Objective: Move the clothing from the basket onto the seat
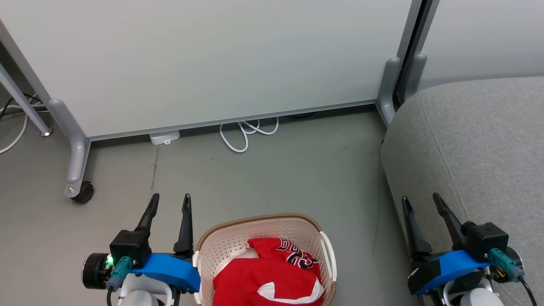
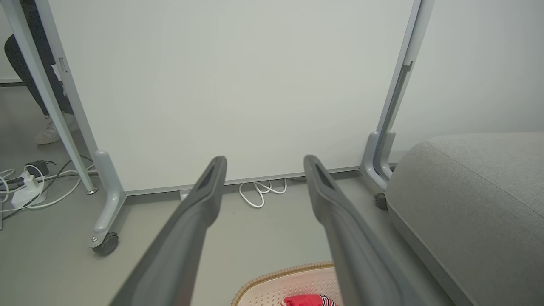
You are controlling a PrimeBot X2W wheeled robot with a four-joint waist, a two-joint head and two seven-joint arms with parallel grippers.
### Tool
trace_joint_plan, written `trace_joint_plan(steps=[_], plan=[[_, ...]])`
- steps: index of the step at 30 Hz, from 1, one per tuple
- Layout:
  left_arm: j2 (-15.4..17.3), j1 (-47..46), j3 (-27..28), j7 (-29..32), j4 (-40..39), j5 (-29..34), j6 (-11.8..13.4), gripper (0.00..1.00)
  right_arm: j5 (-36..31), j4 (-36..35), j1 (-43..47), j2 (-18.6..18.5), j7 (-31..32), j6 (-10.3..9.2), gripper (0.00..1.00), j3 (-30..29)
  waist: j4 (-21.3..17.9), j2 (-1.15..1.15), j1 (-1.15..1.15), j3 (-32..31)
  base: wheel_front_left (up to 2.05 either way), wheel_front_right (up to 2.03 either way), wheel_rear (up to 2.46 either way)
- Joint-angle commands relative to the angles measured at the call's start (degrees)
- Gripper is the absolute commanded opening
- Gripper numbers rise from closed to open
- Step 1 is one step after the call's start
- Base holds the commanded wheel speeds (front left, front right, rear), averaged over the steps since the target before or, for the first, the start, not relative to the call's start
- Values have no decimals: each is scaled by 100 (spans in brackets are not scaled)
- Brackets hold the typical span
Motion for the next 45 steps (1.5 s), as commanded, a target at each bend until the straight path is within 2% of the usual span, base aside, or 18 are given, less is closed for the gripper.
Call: trace_joint_plan(steps=[1, 14, 21, 29, 35, 45], plan=[[-1, -91, -25, -42, 7, 70, -10, 100, -66, 9, -75, -35, -46, 3, 100, 14, 2, 0, 0, 2, 0, 0, 0], [-18, -64, -15, -41, -3, 57, -25, 100, 15, 24, -92, -35, -69, 3, 100, 12, -2, 0, 0, 40, 0, 0, 0], [14, -238, -103, -40, 374, 0, -83, 100, 65, -69, -261, -33, -80, 3, 100, 151, -178, 0, 0, 363, 0, 0, 0], [170, -859, -326, -20, 1168, -101, -158, 100, 89, -256, -650, -29, -84, 2, 100, 380, -634, 0, 0, 1273, 0, 0, 0], [388, -1555, -631, 114, 1884, -247, -197, 100, 185, -385, -1158, -25, -169, 2, 100, 722, -1130, 0, 0, 2254, 0, 0, 0], [827, -2309, -1606, 722, 2663, -905, -192, 100, 594, -332, -1734, -21, -357, 3, 100, 1323, -1821, 0, 0, 3367, 0, 0, 0]])
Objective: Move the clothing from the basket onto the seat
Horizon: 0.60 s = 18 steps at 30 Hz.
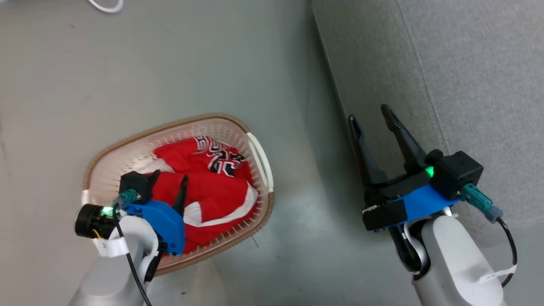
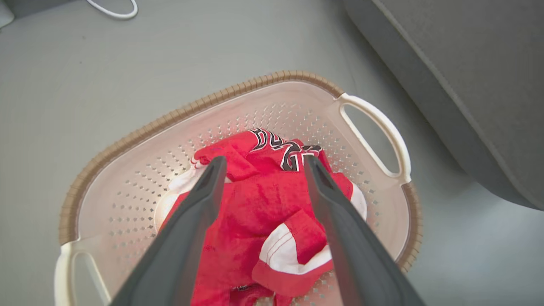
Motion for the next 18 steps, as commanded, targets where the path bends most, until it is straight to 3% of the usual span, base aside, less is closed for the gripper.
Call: trace_joint_plan(steps=[1, 10, 18], plan=[[114, -183, -139, 118, 95, -162, -11, 100, 78, 19, -145, -2, -65, 2, 100, 83, -474, 0, -1, 551, 0, 0, 0], [412, -571, -457, 842, 470, -987, -12, 100, 382, -19, -366, -2, -122, 3, 100, 367, -790, 0, -1, 1276, 0, 0, 0], [602, -887, -589, 1256, 721, -1182, -13, 100, 601, -249, -476, -4, -125, 2, 100, 486, -909, 0, -1, 1665, 0, 0, 0]])
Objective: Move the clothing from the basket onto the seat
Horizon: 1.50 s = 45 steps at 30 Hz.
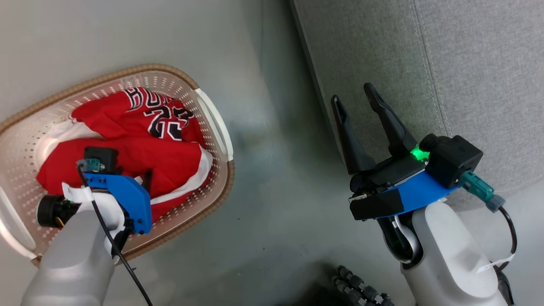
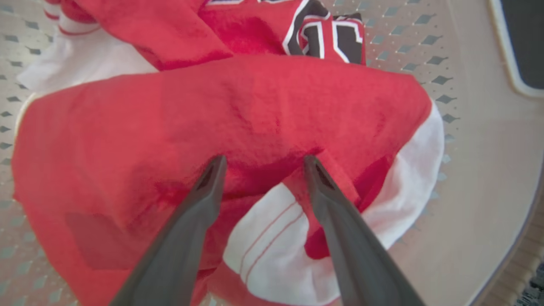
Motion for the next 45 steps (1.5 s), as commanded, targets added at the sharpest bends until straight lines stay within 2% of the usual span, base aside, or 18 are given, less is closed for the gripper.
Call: trace_joint_plan(steps=[1, 15, 26, 28, 29, 30, 45], plan=[[48, -118, -7, 59, 46, -26, -13, 100, 67, -54, -94, -2, -26, 1, 100, 23, -84, 0, -1, 138, 0, 0, 0], [271, -298, -591, 826, 161, -274, -13, 100, 357, -216, -150, -2, -24, 1, 100, 168, -211, 0, -1, 436, 0, 0, 0], [359, -453, -1053, 1442, 301, -345, -13, 100, 434, -271, -134, -3, -24, 1, 100, 113, -140, 0, -1, 573, 0, 0, 0], [356, -486, -1090, 1491, 306, -391, -13, 32, 442, -280, -136, -3, -24, 1, 100, 109, -131, 0, -1, 589, 0, 0, 0], [365, -499, -1111, 1518, 304, -406, -13, 4, 448, -281, -137, -2, -24, 1, 100, 106, -128, 0, -1, 593, 0, 0, 0], [376, -513, -1130, 1537, 295, -425, -13, 0, 454, -283, -139, -3, -24, 1, 100, 106, -125, 0, -1, 596, 0, 0, 0], [549, -481, -1330, 1311, 204, -787, -13, 0, 522, -220, -264, -2, -24, 1, 100, 159, -186, 0, -1, 508, 0, 0, 0]])
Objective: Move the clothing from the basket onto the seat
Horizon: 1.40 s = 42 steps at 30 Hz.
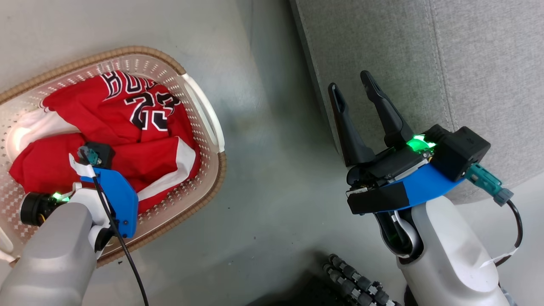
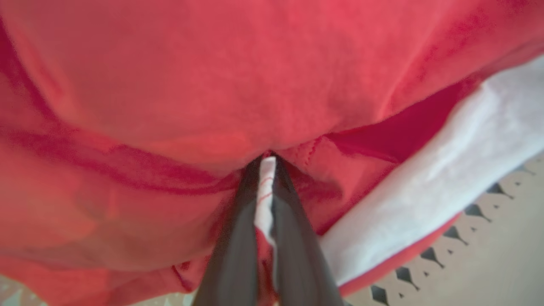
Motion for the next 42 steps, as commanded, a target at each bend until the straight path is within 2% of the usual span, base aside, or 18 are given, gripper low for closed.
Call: trace_joint_plan(steps=[1, 9, 17, 27, 35, 42], plan=[[32, 6, -20, -78, -18, -56, -13, 0, -3, 25, -105, -1, -20, 1, 100, 1, 4, 0, 0, -57, 0, 0, 0], [-251, 122, -94, -686, -225, -437, -13, 0, -226, 198, 18, -2, -19, 1, 100, -196, 265, 0, 0, -696, 0, 0, 0], [-695, 363, -190, -1779, -390, -776, -13, 0, -559, 487, 331, -6, -20, 1, 100, -384, 696, 0, 0, -1885, 0, 0, 0], [-1131, 667, -514, -2676, -687, -1048, -14, 0, -800, 937, 787, -7, -20, 1, 100, -474, 1144, 0, 0, -3292, 0, 0, 0], [-1325, 605, -730, -3079, -974, -1172, -14, 0, -901, 1176, 1072, -6, 28, 1, 100, -520, 1390, 0, 0, -4083, 0, 0, 0], [-1400, 382, -823, -3206, -1220, -1130, -14, 0, -964, 1183, 1279, -6, 159, 1, 100, -555, 1562, 0, 0, -4436, 0, 0, 0]])
